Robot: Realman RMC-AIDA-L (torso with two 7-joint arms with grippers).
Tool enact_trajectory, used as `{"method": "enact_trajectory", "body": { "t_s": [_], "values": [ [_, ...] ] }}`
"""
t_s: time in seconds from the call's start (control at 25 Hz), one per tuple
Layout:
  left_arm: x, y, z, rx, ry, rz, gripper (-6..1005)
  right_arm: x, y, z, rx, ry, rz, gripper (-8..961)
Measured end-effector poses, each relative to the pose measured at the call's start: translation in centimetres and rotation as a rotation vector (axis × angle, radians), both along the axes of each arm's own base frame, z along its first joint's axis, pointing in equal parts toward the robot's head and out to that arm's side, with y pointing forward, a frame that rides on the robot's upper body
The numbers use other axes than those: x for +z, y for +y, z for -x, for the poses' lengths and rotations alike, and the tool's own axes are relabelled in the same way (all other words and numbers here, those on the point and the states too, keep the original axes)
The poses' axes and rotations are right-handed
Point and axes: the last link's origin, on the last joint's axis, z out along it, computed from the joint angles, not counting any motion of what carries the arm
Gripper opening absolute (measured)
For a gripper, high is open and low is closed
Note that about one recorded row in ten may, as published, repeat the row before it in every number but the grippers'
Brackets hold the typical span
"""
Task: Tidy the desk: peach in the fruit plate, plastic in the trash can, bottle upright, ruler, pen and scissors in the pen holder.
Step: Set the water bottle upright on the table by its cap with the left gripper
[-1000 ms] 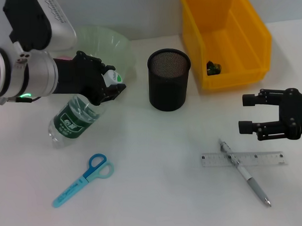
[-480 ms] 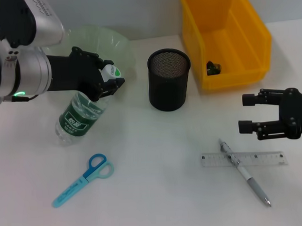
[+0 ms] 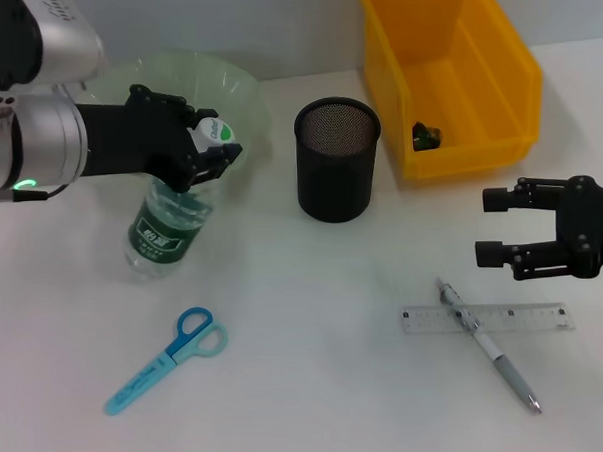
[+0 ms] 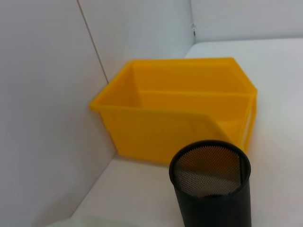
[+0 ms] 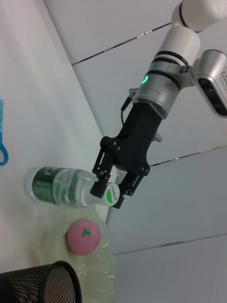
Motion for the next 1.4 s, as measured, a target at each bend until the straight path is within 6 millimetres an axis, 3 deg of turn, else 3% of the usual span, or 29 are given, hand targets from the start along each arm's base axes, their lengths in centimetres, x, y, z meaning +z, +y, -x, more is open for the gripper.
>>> {"method": "enact_trajectory", "body": {
  "t_s": [0.8, 1.4],
  "values": [
    [1.5, -0.2, 1.1, 0.032, -0.112, -0.042, 482, 0.1, 0.2, 0.5, 0.015, 0.010, 0.005, 832],
    [1.5, -0.5, 1.1, 0.033, -0.122, -0.026, 505, 0.1, 0.3, 0.5, 0.012, 0.006, 0.008, 832]
  ]
}}
